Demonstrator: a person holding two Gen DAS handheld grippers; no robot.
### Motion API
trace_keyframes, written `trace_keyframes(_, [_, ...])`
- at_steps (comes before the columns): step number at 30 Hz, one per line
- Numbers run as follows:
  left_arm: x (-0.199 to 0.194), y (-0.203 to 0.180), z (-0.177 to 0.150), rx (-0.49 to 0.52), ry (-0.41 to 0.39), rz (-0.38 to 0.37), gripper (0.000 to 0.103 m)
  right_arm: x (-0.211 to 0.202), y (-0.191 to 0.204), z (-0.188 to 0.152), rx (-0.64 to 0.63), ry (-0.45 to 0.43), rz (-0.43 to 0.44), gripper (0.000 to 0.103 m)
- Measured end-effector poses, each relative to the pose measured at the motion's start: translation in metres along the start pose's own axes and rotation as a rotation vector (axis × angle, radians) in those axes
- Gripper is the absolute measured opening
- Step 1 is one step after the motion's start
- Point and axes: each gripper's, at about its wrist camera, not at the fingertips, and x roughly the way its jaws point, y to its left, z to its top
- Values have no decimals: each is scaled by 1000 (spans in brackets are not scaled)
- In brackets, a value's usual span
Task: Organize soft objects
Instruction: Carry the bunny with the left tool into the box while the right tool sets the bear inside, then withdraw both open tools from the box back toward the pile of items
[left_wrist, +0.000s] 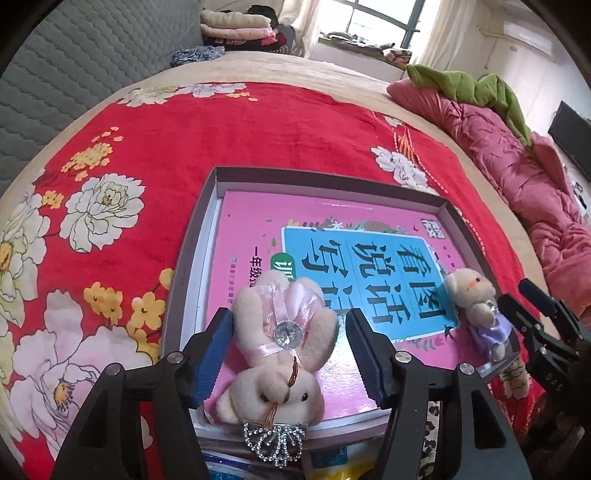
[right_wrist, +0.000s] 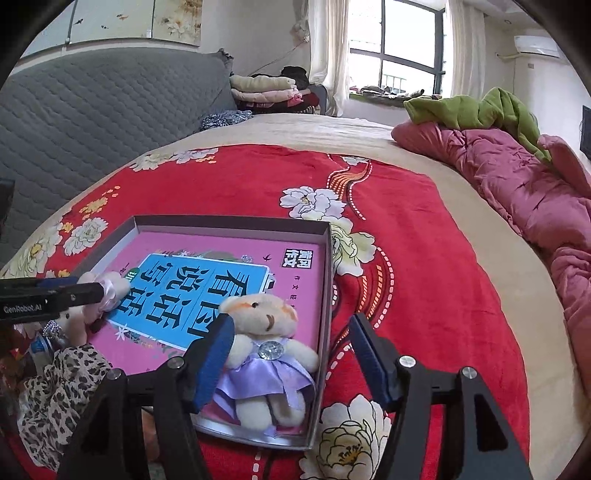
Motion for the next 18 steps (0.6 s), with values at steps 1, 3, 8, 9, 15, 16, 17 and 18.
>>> trace_keyframes(1, [-1,1,1,-4,0,-3,66,-1,0,0,0,-2,-2,64])
trace_keyframes(3, [-7,4,3,-16,-11,-15,68,-4,0,2,1,-13,-1,64])
trace_keyframes(8, [-32,17,14,-52,-89,-30,70,-14,-2,5,6,-40,2,65])
trace_keyframes(9, [-41,22,17,-67,-116,-27,71,-16,-2,6,7,-44,3,67])
trace_keyframes(15, [-83,42,15,-115,-221,4,75,-31,-2,8,11,-74,16,68])
trace_keyframes(16, [-90,45,12,-120,-233,13,75,-34,-2,9,10,-80,16,68])
trace_keyframes(17, [-95,47,10,-121,-241,24,75,-37,-2,9,10,-86,17,68])
trace_keyframes(18, [-99,49,7,-124,-245,29,75,-41,-2,9,10,-94,19,69])
